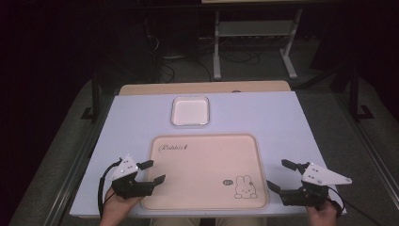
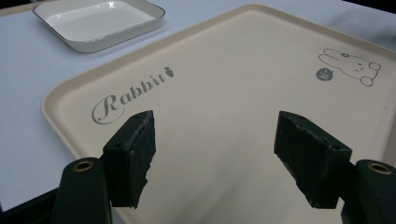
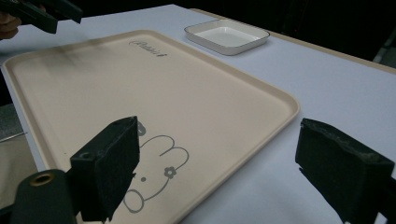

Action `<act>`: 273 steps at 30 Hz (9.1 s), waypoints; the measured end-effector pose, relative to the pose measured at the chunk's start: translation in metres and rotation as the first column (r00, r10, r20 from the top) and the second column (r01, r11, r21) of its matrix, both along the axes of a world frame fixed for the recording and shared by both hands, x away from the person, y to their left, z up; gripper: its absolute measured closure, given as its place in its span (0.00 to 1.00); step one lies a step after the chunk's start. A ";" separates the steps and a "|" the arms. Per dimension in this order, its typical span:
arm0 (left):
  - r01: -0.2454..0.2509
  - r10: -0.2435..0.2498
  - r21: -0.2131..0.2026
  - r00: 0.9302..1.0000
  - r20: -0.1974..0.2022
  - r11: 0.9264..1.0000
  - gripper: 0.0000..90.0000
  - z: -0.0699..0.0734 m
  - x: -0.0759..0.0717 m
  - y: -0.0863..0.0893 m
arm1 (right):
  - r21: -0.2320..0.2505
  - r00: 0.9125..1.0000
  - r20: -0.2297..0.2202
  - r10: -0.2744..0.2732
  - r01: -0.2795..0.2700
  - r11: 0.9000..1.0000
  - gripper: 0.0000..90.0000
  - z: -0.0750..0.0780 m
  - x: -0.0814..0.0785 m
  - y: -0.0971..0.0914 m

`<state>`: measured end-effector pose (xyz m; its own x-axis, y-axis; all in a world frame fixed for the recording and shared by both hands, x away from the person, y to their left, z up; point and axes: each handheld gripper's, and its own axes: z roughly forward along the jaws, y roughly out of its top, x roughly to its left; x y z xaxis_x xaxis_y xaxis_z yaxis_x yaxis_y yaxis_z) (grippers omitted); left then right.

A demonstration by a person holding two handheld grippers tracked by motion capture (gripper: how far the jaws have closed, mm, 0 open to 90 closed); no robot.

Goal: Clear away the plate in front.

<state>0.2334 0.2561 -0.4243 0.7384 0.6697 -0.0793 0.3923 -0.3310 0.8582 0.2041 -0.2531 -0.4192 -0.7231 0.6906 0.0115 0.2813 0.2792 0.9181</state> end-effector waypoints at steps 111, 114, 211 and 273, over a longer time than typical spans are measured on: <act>-0.112 0.127 0.118 0.984 -0.126 0.987 0.34 0.032 0.165 -0.047 | 0.052 0.999 0.036 -0.011 0.009 0.999 0.14 0.005 -0.002 -0.007; -0.126 0.142 0.124 0.981 -0.135 0.984 0.34 0.031 0.174 -0.048 | 0.055 0.999 0.034 -0.013 0.011 0.998 0.14 0.005 -0.002 -0.008; -0.471 0.403 -0.041 0.794 -0.455 0.881 0.99 0.013 0.252 -0.041 | 0.058 0.999 0.040 -0.003 0.001 0.998 0.14 0.006 -0.004 -0.008; -0.331 0.248 -0.170 0.890 -0.383 0.928 0.99 0.085 0.143 0.004 | 0.033 0.999 0.029 0.020 -0.021 0.999 0.14 0.005 -0.003 0.001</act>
<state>0.3766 0.2598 -0.3392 0.4101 0.7823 -0.4688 0.7281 0.0287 0.6849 0.2011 -0.2524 -0.4146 -0.7378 0.6749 0.0131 0.2492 0.2543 0.9345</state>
